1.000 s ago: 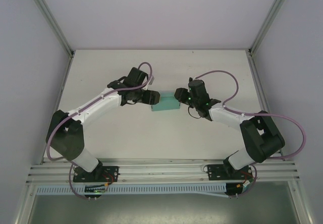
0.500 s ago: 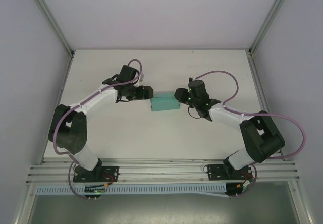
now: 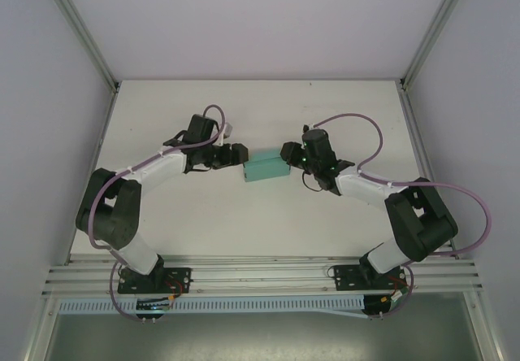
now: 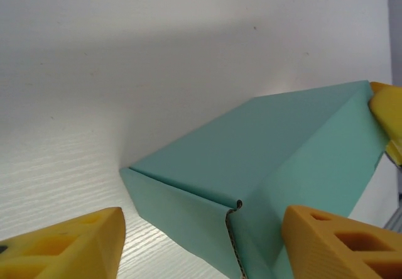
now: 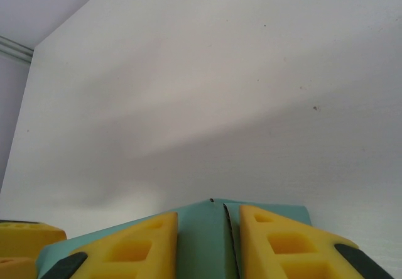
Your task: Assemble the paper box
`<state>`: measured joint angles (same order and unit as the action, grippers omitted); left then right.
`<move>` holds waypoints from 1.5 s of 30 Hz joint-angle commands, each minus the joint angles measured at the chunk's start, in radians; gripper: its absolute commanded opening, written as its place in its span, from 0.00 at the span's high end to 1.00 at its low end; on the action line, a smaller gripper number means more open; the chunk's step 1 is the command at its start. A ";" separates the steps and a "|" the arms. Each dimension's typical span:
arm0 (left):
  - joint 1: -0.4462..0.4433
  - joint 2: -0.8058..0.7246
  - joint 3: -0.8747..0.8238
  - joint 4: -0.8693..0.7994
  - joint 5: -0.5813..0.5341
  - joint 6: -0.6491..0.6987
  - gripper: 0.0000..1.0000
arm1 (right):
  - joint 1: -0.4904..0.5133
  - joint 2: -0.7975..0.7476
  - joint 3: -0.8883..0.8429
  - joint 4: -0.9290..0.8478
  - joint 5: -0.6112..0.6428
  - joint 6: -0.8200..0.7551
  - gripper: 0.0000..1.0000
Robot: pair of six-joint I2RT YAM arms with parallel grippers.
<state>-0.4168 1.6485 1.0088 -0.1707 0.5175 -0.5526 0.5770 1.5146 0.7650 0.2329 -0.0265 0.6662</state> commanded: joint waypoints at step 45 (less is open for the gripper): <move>-0.029 0.126 -0.323 0.202 -0.159 0.155 1.00 | -0.132 0.121 -0.371 0.303 -0.240 -0.420 1.00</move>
<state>-0.4290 1.6550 0.7868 0.3302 0.5354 -0.4557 0.4408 1.5711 0.4702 0.8623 -0.2905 0.3191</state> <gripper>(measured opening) 0.090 0.065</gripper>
